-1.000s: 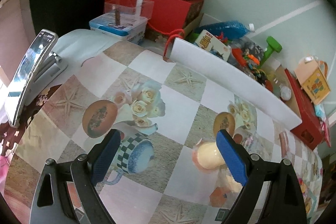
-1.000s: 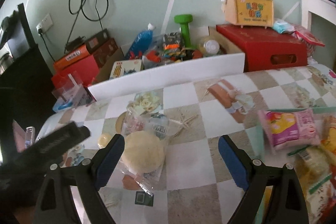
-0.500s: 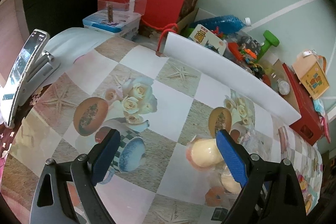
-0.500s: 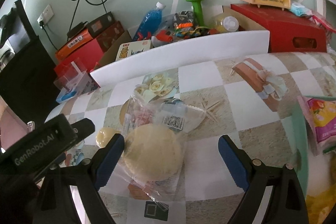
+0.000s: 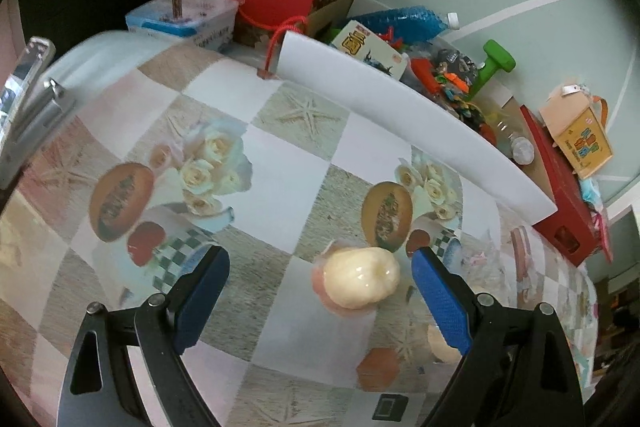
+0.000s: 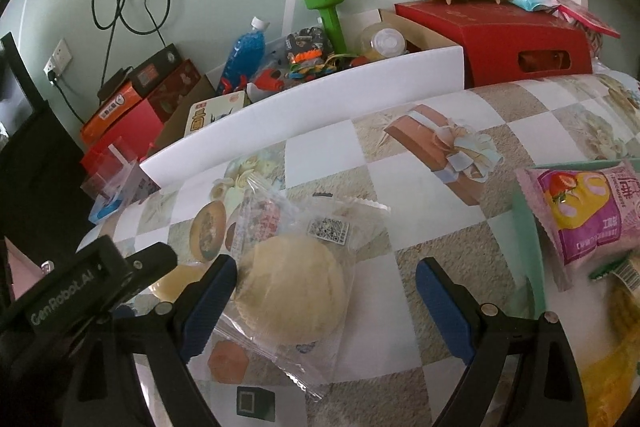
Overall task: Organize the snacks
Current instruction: 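Grasp the small round cake with the left gripper while the right grasps the wrapped bun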
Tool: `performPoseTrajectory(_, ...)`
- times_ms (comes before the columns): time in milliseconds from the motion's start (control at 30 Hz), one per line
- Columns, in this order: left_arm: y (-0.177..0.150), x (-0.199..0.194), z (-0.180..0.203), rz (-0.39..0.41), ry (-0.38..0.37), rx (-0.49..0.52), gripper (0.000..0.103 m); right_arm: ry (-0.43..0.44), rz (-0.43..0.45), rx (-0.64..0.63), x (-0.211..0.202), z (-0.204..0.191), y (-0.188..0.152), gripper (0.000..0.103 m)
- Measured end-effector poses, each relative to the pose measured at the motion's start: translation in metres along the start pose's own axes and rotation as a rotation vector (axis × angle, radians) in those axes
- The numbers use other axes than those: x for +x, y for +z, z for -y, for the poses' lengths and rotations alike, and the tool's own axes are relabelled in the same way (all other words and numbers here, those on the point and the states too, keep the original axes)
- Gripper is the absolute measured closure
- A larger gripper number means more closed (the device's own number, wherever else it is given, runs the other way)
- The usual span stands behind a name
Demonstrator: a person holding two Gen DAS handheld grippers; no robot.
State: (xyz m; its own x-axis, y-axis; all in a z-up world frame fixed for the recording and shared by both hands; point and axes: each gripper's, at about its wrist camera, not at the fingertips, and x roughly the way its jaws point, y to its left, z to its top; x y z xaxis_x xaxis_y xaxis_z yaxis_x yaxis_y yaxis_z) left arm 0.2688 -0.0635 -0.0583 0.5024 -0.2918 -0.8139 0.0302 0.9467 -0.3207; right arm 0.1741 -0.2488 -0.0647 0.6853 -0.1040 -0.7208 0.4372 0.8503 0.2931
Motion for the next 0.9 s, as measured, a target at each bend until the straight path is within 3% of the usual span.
performPoseTrajectory(300,-0.001,0.005,0.005,-0.007,-0.03,0.001,0.01,0.004,-0.02,-0.013,0.001,-0.001,-0.001,0.01)
performPoseTrajectory(633,0.002,0.003,-0.017,0.032,0.18,-0.011,0.01,0.006,-0.022,-0.016,0.0,0.0,-0.001,0.01)
performPoseTrajectory(800,0.003,-0.001,-0.027,0.037,0.202,-0.03,0.01,0.008,-0.022,-0.021,0.001,-0.001,-0.002,0.01)
performPoseTrajectory(900,0.001,0.0,-0.022,0.027,0.166,-0.014,0.01,0.018,-0.027,-0.029,0.002,-0.003,-0.002,0.01)
